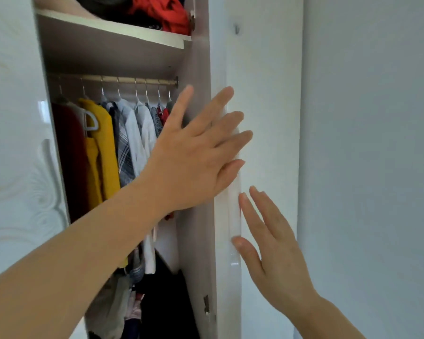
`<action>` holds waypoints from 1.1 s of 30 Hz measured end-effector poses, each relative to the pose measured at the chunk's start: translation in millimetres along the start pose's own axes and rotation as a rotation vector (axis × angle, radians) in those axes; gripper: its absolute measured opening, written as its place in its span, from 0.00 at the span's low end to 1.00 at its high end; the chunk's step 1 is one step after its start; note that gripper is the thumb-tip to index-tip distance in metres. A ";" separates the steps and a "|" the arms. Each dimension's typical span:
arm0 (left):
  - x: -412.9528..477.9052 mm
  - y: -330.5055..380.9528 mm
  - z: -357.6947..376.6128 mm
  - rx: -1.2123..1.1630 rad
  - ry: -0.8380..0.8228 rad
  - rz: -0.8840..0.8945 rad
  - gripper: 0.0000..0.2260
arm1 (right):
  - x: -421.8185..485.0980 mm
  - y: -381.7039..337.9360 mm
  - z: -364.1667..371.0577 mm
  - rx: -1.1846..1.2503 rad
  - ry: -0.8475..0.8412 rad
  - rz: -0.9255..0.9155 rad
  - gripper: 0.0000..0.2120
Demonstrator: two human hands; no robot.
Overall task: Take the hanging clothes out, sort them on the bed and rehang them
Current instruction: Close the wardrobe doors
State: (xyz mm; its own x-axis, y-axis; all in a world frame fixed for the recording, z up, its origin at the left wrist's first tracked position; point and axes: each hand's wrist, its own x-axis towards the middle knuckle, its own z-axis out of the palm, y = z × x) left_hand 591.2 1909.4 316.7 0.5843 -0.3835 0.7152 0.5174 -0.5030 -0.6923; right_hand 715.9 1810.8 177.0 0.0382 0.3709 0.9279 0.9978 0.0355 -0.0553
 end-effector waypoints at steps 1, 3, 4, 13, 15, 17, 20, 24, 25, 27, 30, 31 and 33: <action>-12.2 -11.4 -3.1 0.023 -0.013 -0.002 0.19 | 3.3 -9.8 11.4 0.041 -0.016 -0.030 0.25; -36.9 -34.9 -8.3 0.080 -0.033 -0.001 0.19 | 10.5 -31.4 35.8 0.118 -0.025 -0.091 0.25; -49.2 -46.9 -10.3 0.104 -0.047 -0.002 0.19 | 14.5 -43.4 48.4 0.152 -0.022 -0.117 0.26; -148.6 -142.3 -0.7 0.156 -0.182 -0.089 0.17 | 55.3 -142.9 164.3 0.249 0.020 -0.108 0.27; -166.0 -158.6 10.1 0.148 -0.191 -0.120 0.16 | 64.9 -158.6 189.6 0.211 0.035 -0.080 0.26; -181.8 -174.0 22.9 0.135 -0.193 -0.146 0.16 | 74.7 -170.7 214.4 0.162 0.056 -0.059 0.25; -201.9 -197.3 44.1 0.106 -0.200 -0.160 0.16 | 88.2 -181.9 252.2 0.103 0.097 -0.050 0.24; -224.1 -224.5 76.4 0.083 -0.207 -0.175 0.17 | 103.5 -189.7 300.1 0.098 0.145 -0.034 0.24; -229.1 -230.0 85.0 0.072 -0.216 -0.183 0.17 | 107.8 -190.9 311.0 0.096 0.152 -0.030 0.24; -238.9 -240.4 101.5 0.051 -0.249 -0.200 0.17 | 116.6 -192.9 331.9 0.073 0.149 -0.018 0.23; -250.9 -253.5 123.2 0.045 -0.286 -0.215 0.18 | 128.1 -192.1 358.8 0.000 0.135 -0.011 0.22; -254.7 -257.2 130.4 0.036 -0.293 -0.222 0.18 | 131.1 -190.8 367.3 -0.014 0.133 -0.014 0.22; -259.9 -262.1 143.7 0.013 -0.286 -0.239 0.18 | 134.5 -185.4 384.2 -0.040 0.166 -0.036 0.22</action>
State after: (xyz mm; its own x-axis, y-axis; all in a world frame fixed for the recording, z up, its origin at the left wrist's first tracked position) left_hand 393.6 2252.2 298.5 0.5962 -0.0240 0.8025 0.6671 -0.5413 -0.5118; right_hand 515.5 2210.6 170.3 0.0075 0.2118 0.9773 0.9999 0.0077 -0.0093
